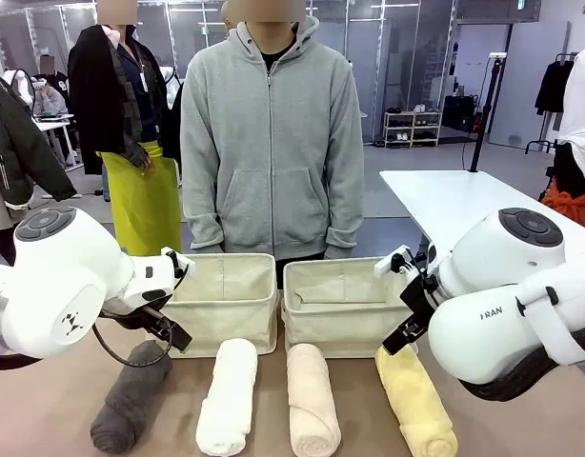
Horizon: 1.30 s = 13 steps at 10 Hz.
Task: Divide the towels into two baskets.
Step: Pick up one hotel-folded towel and place it in the Fabric basket indicated by the person.
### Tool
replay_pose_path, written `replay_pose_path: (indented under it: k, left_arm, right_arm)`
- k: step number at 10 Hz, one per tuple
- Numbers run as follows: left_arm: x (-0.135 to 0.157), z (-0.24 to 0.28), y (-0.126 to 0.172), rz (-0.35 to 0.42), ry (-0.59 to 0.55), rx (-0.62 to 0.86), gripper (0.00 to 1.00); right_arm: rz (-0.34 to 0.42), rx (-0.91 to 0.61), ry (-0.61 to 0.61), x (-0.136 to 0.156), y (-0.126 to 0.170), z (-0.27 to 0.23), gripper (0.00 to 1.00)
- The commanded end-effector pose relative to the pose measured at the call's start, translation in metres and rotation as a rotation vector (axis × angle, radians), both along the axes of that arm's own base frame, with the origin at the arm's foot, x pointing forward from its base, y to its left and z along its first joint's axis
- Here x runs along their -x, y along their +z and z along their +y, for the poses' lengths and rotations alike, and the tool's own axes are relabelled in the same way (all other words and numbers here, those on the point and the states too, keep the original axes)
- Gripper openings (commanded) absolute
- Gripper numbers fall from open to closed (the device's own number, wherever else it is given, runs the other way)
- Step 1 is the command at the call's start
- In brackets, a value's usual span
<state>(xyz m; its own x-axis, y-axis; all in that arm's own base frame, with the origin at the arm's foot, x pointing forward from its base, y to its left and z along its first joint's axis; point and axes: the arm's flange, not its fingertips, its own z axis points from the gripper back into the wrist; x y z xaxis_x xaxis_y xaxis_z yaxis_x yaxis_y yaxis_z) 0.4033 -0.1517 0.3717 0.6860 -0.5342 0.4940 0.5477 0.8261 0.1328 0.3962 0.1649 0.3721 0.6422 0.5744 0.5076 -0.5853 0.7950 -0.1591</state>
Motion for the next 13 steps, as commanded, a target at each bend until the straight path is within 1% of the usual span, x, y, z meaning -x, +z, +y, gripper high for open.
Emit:
replay_pose_path:
  k: [1, 2, 3, 4, 5, 6, 7, 8, 10, 11, 12, 13]
  left_arm:
    - [0.0, 0.0, 0.0, 0.0, 0.0, 0.0, 1.0]
    - [-0.003, 0.004, 0.016, 0.023, 0.007, 0.042, 1.0]
    - [-0.005, 0.012, 0.034, 0.048, 0.017, 0.064, 1.0]
    - [-0.007, 0.023, 0.051, 0.081, 0.026, 0.13, 1.0]
    - [-0.008, 0.037, 0.065, 0.154, 0.015, 0.278, 1.0]
    - [-0.011, 0.055, 0.074, 0.218, 0.005, 0.432, 1.0]
    - [-0.013, 0.073, 0.077, 0.279, -0.006, 0.562, 1.0]
    - [-0.013, 0.091, 0.075, 0.325, -0.022, 0.725, 1.0]
    - [-0.009, 0.125, 0.064, 0.393, -0.017, 1.013, 1.0]
    - [-0.004, 0.148, 0.059, 0.412, 0.018, 1.129, 1.0]
    - [0.007, 0.183, 0.055, 0.4, 0.079, 1.233, 1.0]
    - [0.02, 0.217, 0.051, 0.387, 0.137, 1.275, 1.0]
  right_arm:
    - [0.0, 0.0, 0.0, 0.0, 0.0, 0.0, 1.0]
    - [0.031, -0.059, 0.008, -0.001, 0.02, -0.003, 1.0]
    - [0.086, -0.095, 0.0, -0.002, 0.037, -0.008, 1.0]
    - [0.155, -0.14, 0.001, -0.002, 0.05, -0.013, 1.0]
    - [0.258, -0.256, 0.0, -0.005, 0.06, -0.022, 1.0]
    - [0.338, -0.371, -0.004, -0.009, 0.067, -0.033, 1.0]
    - [0.389, -0.453, -0.016, -0.01, 0.071, -0.046, 1.0]
    - [0.447, -0.572, -0.019, -0.01, 0.075, -0.059, 1.0]
    - [0.551, -0.829, -0.025, -0.009, 0.075, -0.093, 1.0]
    - [0.576, -0.963, -0.038, -0.006, 0.073, -0.118, 1.0]
    - [0.583, -1.103, -0.085, 0.002, 0.069, -0.159, 1.0]
    - [0.569, -1.182, -0.143, 0.013, 0.066, -0.201, 1.0]
